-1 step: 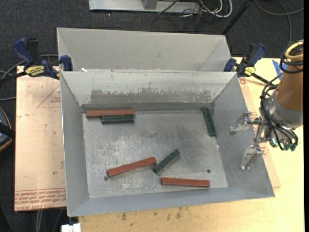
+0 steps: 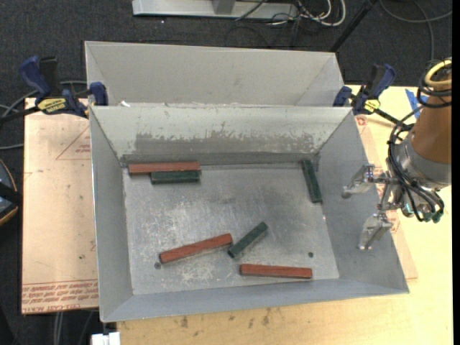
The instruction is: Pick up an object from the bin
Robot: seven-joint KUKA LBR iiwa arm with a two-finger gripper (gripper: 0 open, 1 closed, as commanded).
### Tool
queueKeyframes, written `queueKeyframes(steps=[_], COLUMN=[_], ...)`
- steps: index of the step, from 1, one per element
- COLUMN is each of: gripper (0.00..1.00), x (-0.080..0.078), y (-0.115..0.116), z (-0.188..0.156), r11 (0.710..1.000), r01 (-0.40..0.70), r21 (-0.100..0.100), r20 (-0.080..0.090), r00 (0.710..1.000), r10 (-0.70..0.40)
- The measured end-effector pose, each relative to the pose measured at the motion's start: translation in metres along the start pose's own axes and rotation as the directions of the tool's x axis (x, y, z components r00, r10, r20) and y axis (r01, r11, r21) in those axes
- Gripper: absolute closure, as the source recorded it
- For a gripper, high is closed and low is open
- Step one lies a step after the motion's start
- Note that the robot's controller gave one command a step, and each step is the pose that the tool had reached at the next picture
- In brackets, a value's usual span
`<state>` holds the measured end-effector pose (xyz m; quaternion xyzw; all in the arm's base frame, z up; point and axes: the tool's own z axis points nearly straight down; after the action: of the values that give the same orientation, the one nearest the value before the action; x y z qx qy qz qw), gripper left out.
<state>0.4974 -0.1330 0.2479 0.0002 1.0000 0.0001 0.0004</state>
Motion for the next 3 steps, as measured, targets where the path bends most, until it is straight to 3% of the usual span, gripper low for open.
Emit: queueKeyframes(steps=[1, 2, 3], gripper=[0.0, 0.0, 1.0], x=[0.003, 0.009, 0.009], y=[0.011, 0.049, 0.037], z=[0.051, 0.113, 0.168], r11=[1.0, 0.997, 0.995], r01=[-0.001, -0.082, 0.098], r21=[0.002, 0.0, 0.0], r20=[0.007, 0.0, 0.003], r00=[1.0, 0.997, 0.995], r10=[0.001, 0.082, -0.098])
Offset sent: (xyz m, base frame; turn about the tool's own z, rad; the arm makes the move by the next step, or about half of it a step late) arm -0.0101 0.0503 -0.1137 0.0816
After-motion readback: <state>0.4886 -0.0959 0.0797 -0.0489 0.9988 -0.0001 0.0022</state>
